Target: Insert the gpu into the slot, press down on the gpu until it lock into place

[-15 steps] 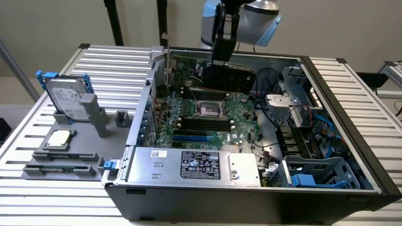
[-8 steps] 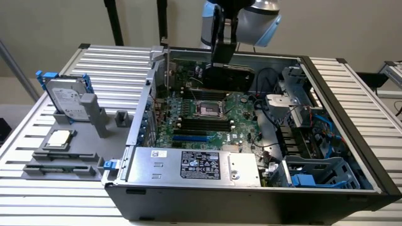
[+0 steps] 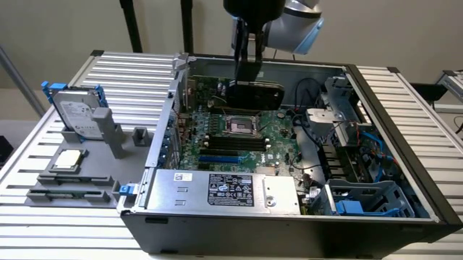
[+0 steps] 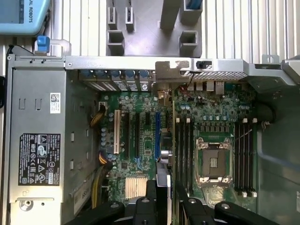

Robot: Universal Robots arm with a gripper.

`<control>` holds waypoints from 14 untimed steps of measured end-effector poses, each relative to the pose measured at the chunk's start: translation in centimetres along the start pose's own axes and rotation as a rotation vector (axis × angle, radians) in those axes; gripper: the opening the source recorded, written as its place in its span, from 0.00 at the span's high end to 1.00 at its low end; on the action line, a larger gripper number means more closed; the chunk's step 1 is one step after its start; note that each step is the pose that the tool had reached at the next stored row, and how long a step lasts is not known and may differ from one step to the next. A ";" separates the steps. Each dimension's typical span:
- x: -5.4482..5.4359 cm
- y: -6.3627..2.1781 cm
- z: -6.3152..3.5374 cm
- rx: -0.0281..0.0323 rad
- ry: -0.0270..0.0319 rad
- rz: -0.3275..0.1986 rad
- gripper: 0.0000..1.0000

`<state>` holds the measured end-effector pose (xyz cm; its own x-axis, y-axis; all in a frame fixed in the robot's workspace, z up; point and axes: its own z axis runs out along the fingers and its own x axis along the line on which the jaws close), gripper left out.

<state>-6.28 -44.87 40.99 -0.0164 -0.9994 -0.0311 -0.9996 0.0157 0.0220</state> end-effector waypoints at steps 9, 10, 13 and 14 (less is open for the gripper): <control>1.1 0.27 1.62 0.0024 -0.0049 0.000 0.74; 1.2 0.29 1.80 0.0032 -0.0053 0.000 0.74; 1.3 0.36 2.34 0.0054 -0.0065 0.000 0.74; 1.4 0.39 2.52 0.0060 -0.0068 0.000 0.74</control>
<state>-6.75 -46.19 38.44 -0.0164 -0.9991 -0.0379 -0.9997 0.0158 0.0160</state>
